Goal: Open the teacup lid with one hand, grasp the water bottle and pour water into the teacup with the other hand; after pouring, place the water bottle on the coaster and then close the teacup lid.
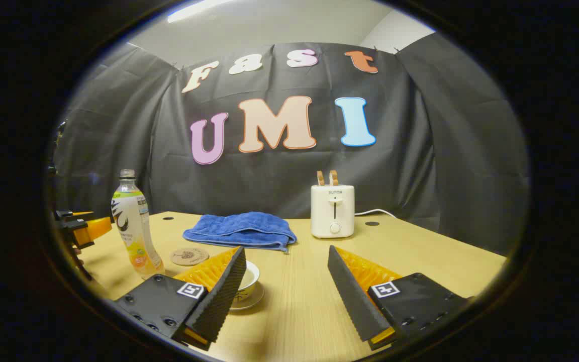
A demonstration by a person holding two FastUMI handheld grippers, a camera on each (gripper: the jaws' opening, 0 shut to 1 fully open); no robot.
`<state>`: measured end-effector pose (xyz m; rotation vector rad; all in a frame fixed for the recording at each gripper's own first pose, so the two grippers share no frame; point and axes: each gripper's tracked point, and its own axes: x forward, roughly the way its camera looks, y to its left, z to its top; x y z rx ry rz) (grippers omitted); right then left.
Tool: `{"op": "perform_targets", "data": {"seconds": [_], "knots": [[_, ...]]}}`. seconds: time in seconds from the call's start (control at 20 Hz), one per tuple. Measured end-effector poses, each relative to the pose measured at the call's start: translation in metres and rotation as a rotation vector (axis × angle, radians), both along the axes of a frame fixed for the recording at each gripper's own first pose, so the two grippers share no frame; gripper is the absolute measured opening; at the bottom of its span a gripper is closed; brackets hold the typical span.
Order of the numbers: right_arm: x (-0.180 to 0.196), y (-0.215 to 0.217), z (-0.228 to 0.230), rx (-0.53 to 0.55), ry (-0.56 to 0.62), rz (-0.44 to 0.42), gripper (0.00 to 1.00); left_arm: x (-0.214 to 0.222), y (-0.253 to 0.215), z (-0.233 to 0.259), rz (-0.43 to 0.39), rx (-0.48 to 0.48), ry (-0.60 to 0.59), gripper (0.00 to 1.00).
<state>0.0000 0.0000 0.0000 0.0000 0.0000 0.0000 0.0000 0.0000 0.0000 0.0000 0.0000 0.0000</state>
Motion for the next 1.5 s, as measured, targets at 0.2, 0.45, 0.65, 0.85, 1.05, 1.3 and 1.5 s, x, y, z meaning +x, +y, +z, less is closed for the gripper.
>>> {"op": "perform_targets", "data": {"seconds": [0.2,0.45,0.65,0.85,1.05,1.3,1.5], "knots": [[-0.0010,0.0001,-0.0003,0.000,0.001,0.000,1.00,0.0000,-0.0005,-0.0006,-0.002,-0.002,-0.001,0.95],[-0.0022,0.0018,0.0003,0.000,0.001,0.002,1.00,-0.0007,-0.0001,-0.0005,-0.005,0.000,-0.002,0.95],[-0.0030,0.0029,0.0012,-0.001,0.002,0.006,1.00,0.0004,0.0004,-0.0003,-0.002,0.000,-0.003,0.95],[-0.0028,0.0032,0.0015,-0.001,0.002,0.009,1.00,-0.0011,0.0014,-0.0004,0.001,0.000,-0.003,0.94],[-0.0033,0.0036,0.0003,-0.001,0.004,0.008,1.00,-0.0005,0.0018,0.0002,0.002,0.000,-0.002,0.95],[-0.0016,0.0018,0.0005,-0.001,0.006,-0.006,1.00,0.0003,0.0024,-0.0012,0.002,-0.001,-0.002,0.94],[0.0020,0.0030,-0.0021,-0.011,0.019,0.007,1.00,0.0018,0.0021,-0.0014,0.002,-0.001,-0.001,0.95]]}}
